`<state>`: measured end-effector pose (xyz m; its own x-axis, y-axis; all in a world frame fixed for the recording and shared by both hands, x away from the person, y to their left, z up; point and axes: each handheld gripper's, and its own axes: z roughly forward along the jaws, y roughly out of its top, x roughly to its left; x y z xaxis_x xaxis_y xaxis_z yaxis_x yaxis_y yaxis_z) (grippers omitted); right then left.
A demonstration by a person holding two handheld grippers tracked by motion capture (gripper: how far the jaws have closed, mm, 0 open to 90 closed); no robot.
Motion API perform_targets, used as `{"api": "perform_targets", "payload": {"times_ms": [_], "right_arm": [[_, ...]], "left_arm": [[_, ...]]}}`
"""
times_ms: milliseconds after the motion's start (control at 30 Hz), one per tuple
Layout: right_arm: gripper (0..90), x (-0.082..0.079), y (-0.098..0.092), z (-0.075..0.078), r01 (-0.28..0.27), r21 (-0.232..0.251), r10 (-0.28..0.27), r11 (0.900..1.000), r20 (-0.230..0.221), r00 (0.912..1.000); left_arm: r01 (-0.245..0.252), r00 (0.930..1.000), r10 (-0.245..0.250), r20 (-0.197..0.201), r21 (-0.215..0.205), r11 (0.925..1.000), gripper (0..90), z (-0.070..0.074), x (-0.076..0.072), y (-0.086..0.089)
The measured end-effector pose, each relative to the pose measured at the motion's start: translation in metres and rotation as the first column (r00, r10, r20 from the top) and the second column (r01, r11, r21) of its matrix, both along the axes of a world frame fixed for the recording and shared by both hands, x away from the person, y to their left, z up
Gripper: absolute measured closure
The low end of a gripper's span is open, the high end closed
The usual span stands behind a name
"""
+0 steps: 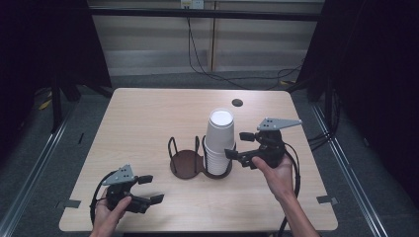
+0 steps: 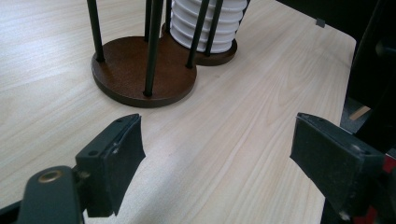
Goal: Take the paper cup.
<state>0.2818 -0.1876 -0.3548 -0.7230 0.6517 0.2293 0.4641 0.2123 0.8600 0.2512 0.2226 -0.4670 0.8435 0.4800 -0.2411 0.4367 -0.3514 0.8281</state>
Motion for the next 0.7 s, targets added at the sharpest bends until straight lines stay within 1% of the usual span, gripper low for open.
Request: {"api": "perform_targets", "payload": {"times_ms": [33,67,167,200,233,267,333,367,467,533,600,633,700], "right_arm": [[14.3,0.0,0.0,0.0,0.0,0.0,0.0,1.0,0.0,1.0],[14.3,0.004,0.004,0.005,-0.006,-0.009,0.006,1.0,0.004,1.0],[14.3,0.01,0.007,0.01,-0.001,-0.024,0.002,1.0,0.014,0.9999],[14.4,0.013,0.008,0.01,-0.009,-0.022,0.009,1.0,0.003,1.0],[14.4,0.013,0.008,0.01,-0.009,-0.022,0.009,1.0,0.003,1.0],[14.3,0.02,0.01,0.012,-0.014,-0.028,0.014,1.0,-0.008,0.9999],[14.3,0.023,0.012,0.012,-0.011,-0.038,0.011,0.999,-0.008,0.9999],[14.3,0.025,0.013,0.013,-0.014,-0.036,0.013,0.999,-0.011,0.9998],[14.3,0.03,0.016,0.014,-0.013,-0.04,0.013,0.999,-0.007,0.9999],[14.2,0.033,0.018,0.016,-0.022,-0.053,0.021,0.998,-0.025,0.9995],[14.3,0.034,0.02,0.019,-0.021,-0.059,0.019,0.998,-0.027,0.9994],[14.3,0.035,0.02,0.021,-0.019,-0.063,0.017,0.998,-0.027,0.9995],[14.3,0.037,0.021,0.022,-0.021,-0.067,0.018,0.998,-0.036,0.9992]], "left_arm": [[0.0,1.0,0.0,0.0,0.0,1.0,16.8,0.0,0.0,0.0],[0.001,1.0,-0.001,0.0,0.002,1.0,16.8,0.0,0.0,0.0],[0.005,1.0,-0.005,-0.002,0.004,1.0,16.8,0.0,0.0,-0.001],[0.006,1.0,-0.006,-0.002,0.002,1.0,16.8,0.0,0.0,-0.001],[0.007,1.0,-0.007,-0.002,0.003,1.0,16.8,0.0,0.0,-0.001],[0.007,1.0,-0.007,-0.003,0.003,1.0,16.8,0.0,0.0,-0.001],[0.007,1.0,-0.007,-0.004,0.003,1.0,16.8,0.0,0.0,0.0],[0.008,1.0,-0.008,-0.004,0.004,1.0,16.8,0.0,0.0,0.0],[0.008,1.0,-0.008,-0.003,0.005,1.0,16.8,0.0,0.0,-0.001],[0.009,1.0,-0.009,-0.002,0.006,0.9999,16.8,-0.001,0.0,-0.001],[0.014,0.9999,-0.014,-0.002,0.005,0.9999,16.7,0.0,0.0,-0.001],[0.01,0.9999,-0.01,-0.012,-0.003,0.9999,16.8,-0.001,0.0,-0.002],[0.014,0.9998,-0.014,-0.013,0.001,0.9999,16.8,-0.001,0.001,-0.002]]}}
